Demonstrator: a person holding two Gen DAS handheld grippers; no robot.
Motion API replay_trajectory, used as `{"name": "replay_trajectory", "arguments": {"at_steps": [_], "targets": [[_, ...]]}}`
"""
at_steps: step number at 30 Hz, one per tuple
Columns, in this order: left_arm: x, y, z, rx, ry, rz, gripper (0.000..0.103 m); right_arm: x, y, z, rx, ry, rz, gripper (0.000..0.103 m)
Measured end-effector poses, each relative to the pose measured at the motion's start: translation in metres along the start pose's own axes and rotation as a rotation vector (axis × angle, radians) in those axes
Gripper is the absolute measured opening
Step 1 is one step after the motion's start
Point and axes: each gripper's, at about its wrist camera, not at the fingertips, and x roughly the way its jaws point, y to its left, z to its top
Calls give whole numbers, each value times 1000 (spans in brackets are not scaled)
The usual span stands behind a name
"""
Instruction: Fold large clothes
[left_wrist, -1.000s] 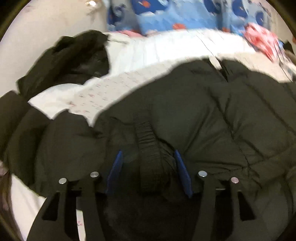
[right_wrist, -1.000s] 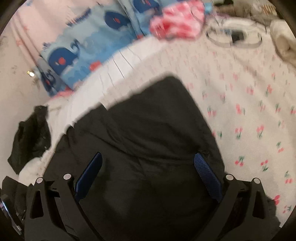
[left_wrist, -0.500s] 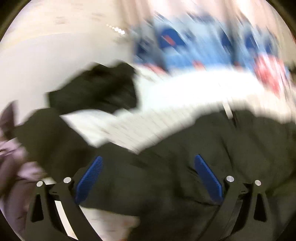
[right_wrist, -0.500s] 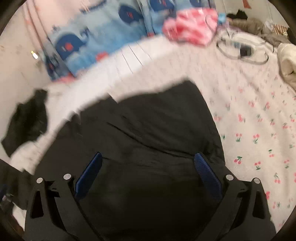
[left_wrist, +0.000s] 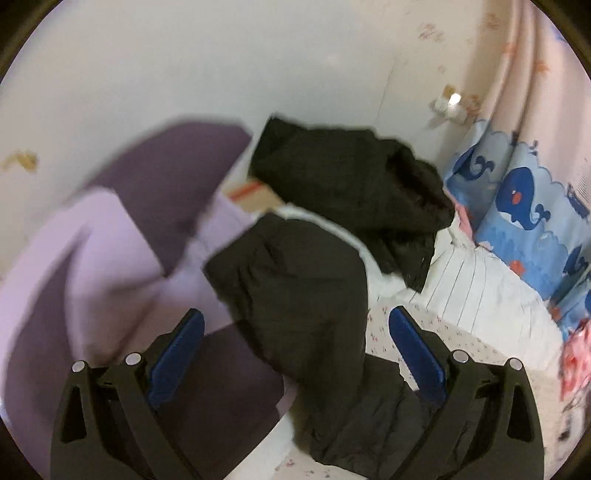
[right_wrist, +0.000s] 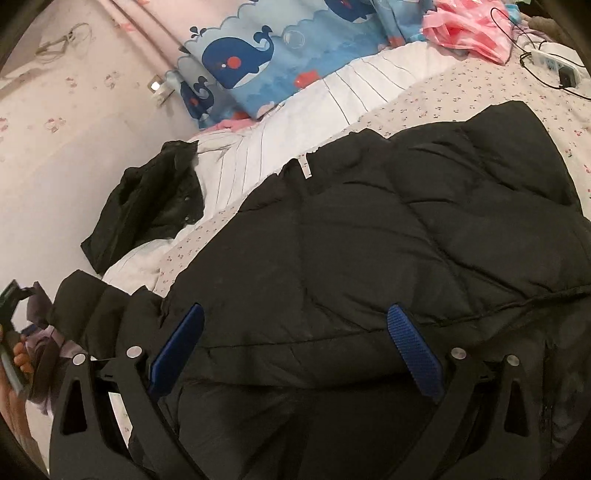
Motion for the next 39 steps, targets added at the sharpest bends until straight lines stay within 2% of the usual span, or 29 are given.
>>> {"name": "replay_trajectory", "arguments": {"at_steps": [3, 6, 7, 8, 9, 10, 11, 12, 14, 17, 20, 23, 26, 29, 31, 32, 34, 35, 39], "targets": [[31, 12, 0, -67, 64, 40, 96, 6, 1, 1, 13, 13, -1, 96], [51, 13, 4, -107, 67, 46, 92, 9, 5, 1, 14, 22, 13, 96], [54, 14, 5, -113, 58, 23, 69, 9, 5, 2, 11, 26, 20, 96], [58, 14, 7, -117, 70, -13, 40, 9, 7, 2, 4, 28, 27, 96], [62, 15, 9, -132, 95, -64, 33, 8, 9, 2, -3, 28, 31, 96], [62, 16, 12, -148, 88, -110, 21, 8, 13, 2, -12, 26, 36, 96], [56, 11, 13, -129, 45, -145, 17, 8, 15, 2, -16, 25, 41, 96], [49, 8, 14, -109, 18, -170, 15, 6, 17, 2, -23, 20, 45, 96], [30, -6, 12, -82, -38, -272, 13, 2, 23, 5, -43, -5, 43, 96], [-8, -50, 6, 20, -100, -414, 13, -9, 27, 12, -60, -54, 54, 96], [-53, -118, -4, 131, -121, -638, 13, -24, 25, 20, -62, -113, 65, 96], [-86, -182, -24, 239, -100, -796, 13, -38, 13, 29, -5, -158, 111, 96], [-108, -269, -72, 374, -17, -974, 13, -48, -17, 38, 150, -177, 209, 96], [-109, -332, -131, 460, 83, -1078, 13, -53, -66, 46, 406, -176, 365, 96], [-96, -373, -179, 504, 175, -1132, 13, -52, -105, 48, 581, -178, 455, 96], [-83, -394, -213, 530, 243, -1156, 13, -52, -120, 48, 647, -179, 471, 96], [-62, -421, -264, 586, 330, -1158, 13, -53, -151, 47, 770, -192, 501, 96], [-44, -433, -293, 626, 378, -1132, 13, -53, -163, 46, 822, -196, 510, 96], [11, -453, -380, 784, 575, -969, 13, -54, -184, 47, 886, -171, 490, 96]]}}
